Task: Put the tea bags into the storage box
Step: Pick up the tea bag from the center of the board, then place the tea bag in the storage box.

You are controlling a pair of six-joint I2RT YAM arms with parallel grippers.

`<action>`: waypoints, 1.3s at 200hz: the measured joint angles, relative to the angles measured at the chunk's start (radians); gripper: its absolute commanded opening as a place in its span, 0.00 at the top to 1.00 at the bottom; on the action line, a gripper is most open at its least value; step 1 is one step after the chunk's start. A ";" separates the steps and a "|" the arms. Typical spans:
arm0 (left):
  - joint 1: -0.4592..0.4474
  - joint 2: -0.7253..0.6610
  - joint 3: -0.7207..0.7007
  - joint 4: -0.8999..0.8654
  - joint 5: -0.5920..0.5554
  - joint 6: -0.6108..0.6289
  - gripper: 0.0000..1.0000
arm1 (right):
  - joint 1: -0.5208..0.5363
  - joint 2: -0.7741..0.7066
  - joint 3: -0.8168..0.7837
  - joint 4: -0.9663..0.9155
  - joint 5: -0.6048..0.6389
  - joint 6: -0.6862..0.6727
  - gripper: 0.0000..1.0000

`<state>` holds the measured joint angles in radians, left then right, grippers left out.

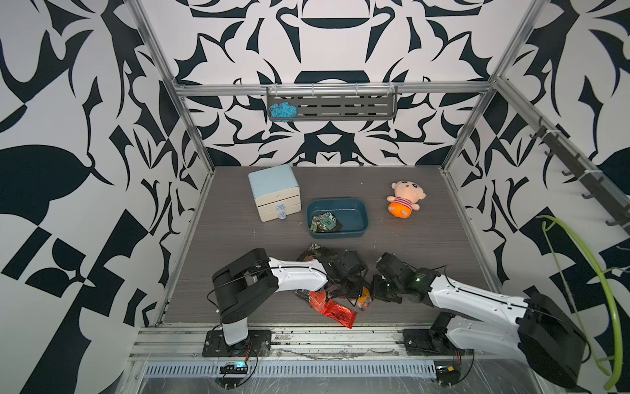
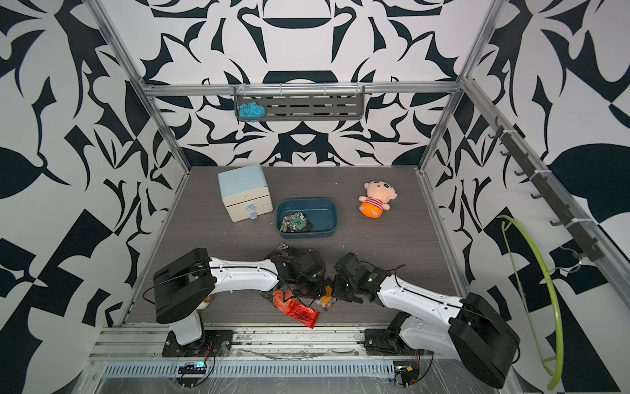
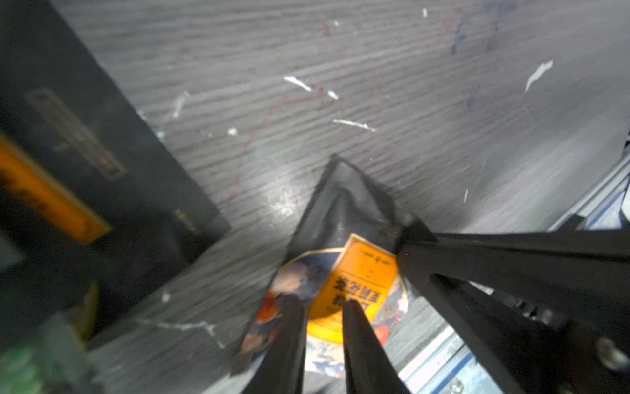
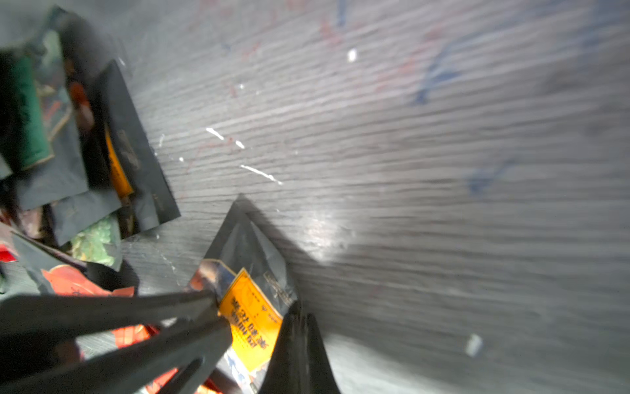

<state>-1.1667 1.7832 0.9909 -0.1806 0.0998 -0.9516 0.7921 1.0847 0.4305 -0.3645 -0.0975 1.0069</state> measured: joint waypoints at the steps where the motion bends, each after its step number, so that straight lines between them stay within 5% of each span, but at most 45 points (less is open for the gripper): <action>1: 0.000 -0.001 0.000 -0.001 -0.002 0.000 0.70 | 0.000 -0.002 0.000 -0.002 0.001 0.000 1.00; 82: 0.063 -0.361 -0.049 -0.029 -0.299 0.032 0.57 | 0.000 -0.081 0.370 -0.351 0.318 -0.135 1.00; 129: 0.135 -0.624 -0.204 -0.070 -0.469 0.003 0.50 | -0.058 0.064 0.615 -0.397 0.402 -0.247 1.00; 180: 0.243 -0.813 -0.364 -0.134 -0.549 -0.043 0.48 | -0.162 0.347 0.786 -0.217 0.266 -0.323 1.00; 260: 0.309 -0.843 -0.363 -0.209 -0.520 -0.011 0.47 | -0.175 0.732 0.962 -0.025 0.010 -0.301 1.00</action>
<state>-0.8574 0.9398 0.6281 -0.3901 -0.4202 -0.9623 0.6170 1.8172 1.3930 -0.3897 -0.0872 0.7059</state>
